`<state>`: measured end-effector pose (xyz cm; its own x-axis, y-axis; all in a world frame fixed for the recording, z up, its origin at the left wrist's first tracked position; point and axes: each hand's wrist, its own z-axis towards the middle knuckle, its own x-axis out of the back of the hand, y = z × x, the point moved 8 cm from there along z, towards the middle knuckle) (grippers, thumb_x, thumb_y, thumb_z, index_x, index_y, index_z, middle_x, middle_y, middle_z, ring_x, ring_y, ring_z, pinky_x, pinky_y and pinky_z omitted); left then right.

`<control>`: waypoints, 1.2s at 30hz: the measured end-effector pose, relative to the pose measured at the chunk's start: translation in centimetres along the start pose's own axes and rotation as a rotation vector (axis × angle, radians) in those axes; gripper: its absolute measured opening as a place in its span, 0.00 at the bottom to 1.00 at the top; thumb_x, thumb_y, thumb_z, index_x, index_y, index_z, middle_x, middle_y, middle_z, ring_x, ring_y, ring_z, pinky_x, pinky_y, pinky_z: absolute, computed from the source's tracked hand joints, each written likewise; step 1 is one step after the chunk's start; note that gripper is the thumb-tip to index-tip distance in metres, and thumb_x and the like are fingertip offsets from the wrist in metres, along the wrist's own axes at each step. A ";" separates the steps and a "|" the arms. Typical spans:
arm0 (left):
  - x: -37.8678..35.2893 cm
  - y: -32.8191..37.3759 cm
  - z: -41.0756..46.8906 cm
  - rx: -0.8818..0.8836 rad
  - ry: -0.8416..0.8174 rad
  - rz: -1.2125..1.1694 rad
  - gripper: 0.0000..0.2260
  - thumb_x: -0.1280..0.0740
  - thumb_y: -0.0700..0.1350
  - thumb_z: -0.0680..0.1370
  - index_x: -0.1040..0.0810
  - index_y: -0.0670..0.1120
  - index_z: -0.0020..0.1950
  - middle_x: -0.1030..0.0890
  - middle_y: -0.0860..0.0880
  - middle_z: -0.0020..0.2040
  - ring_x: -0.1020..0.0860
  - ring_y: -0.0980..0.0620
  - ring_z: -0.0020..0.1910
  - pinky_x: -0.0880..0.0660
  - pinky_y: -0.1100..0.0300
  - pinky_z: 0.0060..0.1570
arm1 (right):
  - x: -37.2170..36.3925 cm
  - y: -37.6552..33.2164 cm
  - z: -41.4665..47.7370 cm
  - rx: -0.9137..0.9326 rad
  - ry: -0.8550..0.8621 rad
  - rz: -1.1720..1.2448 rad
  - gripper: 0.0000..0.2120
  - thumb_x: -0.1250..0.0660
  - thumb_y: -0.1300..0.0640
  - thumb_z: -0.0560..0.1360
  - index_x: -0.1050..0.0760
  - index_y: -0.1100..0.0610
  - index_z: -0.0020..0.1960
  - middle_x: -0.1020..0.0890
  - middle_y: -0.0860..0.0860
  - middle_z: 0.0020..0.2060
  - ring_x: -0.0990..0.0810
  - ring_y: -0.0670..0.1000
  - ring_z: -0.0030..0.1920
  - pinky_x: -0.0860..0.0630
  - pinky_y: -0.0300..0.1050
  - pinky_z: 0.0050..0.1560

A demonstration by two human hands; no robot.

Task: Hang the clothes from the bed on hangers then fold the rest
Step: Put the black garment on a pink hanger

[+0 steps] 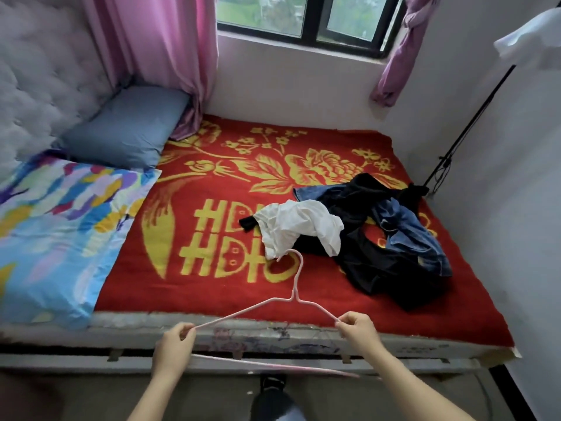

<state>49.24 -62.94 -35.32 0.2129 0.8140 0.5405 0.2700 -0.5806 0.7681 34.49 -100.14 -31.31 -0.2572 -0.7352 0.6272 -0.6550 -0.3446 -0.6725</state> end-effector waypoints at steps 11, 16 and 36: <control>-0.5 8.8 13.7 0.061 0.253 0.243 0.11 0.37 0.41 0.78 0.21 0.40 0.57 0.21 0.38 0.56 0.25 0.38 0.54 0.29 0.50 0.53 | -4.3 -7.8 19.8 0.105 -0.103 -0.111 0.08 0.36 0.57 0.76 0.20 0.57 0.51 0.17 0.52 0.42 0.20 0.53 0.48 0.31 0.43 0.42; 0.5 9.3 17.0 0.263 0.277 0.458 0.20 0.40 0.51 0.79 0.30 0.46 0.70 0.35 0.40 0.72 0.39 0.37 0.70 0.39 0.44 0.66 | -8.6 -9.3 24.9 0.056 -0.343 -0.467 0.28 0.41 0.48 0.78 0.42 0.56 0.74 0.40 0.57 0.72 0.41 0.57 0.72 0.38 0.52 0.67; -13.2 12.7 27.7 0.161 -0.118 0.555 0.17 0.38 0.49 0.79 0.27 0.47 0.67 0.32 0.44 0.70 0.38 0.43 0.69 0.39 0.54 0.66 | -4.1 -9.8 39.4 -0.045 -0.172 -0.525 0.32 0.37 0.49 0.76 0.48 0.52 0.75 0.41 0.59 0.71 0.39 0.59 0.70 0.34 0.55 0.66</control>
<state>75.92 -81.48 -42.23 0.4635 0.3854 0.7979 0.2256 -0.9221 0.3143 69.96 -116.79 -42.74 0.2296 -0.5575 0.7978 -0.6949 -0.6678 -0.2667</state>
